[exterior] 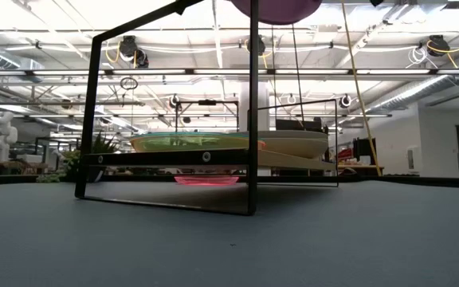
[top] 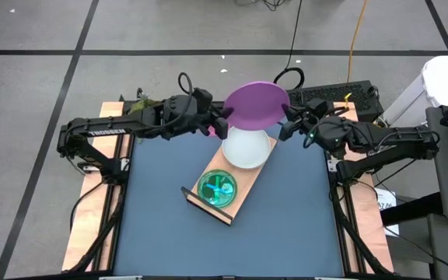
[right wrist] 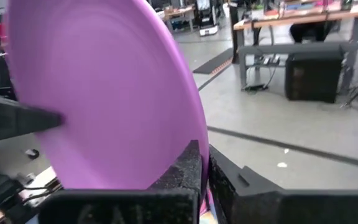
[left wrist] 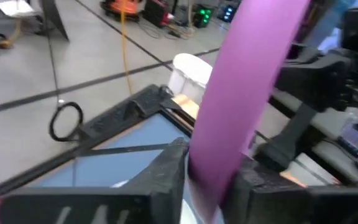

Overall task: Place and stack plates onto a shelf
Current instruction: Stack the purple plate on top of the light gray plate on the shelf

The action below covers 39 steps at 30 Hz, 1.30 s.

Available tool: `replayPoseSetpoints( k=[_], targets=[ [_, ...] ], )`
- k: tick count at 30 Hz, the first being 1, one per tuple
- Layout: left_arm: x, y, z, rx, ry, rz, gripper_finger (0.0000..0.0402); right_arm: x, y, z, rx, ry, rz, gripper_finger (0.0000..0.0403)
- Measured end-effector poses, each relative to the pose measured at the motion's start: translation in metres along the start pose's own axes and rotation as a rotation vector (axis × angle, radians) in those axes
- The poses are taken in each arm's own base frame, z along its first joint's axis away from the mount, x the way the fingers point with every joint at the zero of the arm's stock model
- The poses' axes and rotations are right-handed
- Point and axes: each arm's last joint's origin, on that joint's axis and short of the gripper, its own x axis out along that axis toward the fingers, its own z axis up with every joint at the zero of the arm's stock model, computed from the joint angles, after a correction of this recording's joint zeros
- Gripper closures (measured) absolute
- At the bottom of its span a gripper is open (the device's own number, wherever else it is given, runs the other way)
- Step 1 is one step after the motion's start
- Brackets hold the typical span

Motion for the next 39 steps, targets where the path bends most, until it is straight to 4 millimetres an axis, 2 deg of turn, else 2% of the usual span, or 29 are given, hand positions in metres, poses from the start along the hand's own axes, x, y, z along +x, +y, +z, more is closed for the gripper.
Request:
replayPoseSetpoints(
  k=[9, 13, 21, 29, 35, 39],
  targets=[
    [-0.006, 0.000, 0.005, -0.054, -0.020, -0.022, 0.0157, -0.002, -0.007, -0.001, 0.035, 0.022, -0.023, 0.0403],
    [-0.013, -0.001, 0.014, -0.077, -0.051, -0.077, 0.0110, -0.001, -0.012, -0.006, 0.071, 0.053, -0.064, 0.0403],
    [-0.031, 0.006, 0.026, -0.088, -0.071, -0.094, 0.0096, -0.001, -0.021, -0.015, 0.144, 0.114, -0.130, 0.0403],
    [-0.044, 0.026, 0.033, -0.090, -0.029, -0.016, 0.0096, -0.002, -0.023, -0.024, 0.256, 0.239, -0.099, 0.0403],
    [-0.051, 0.033, 0.036, -0.058, -0.020, 0.007, 0.0096, 0.001, -0.024, -0.039, 0.336, 0.311, -0.099, 0.0403],
    [-0.049, 0.037, 0.034, -0.047, 0.011, 0.034, 0.0096, 0.003, -0.025, -0.052, 0.414, 0.383, -0.098, 0.0403]
  ],
)
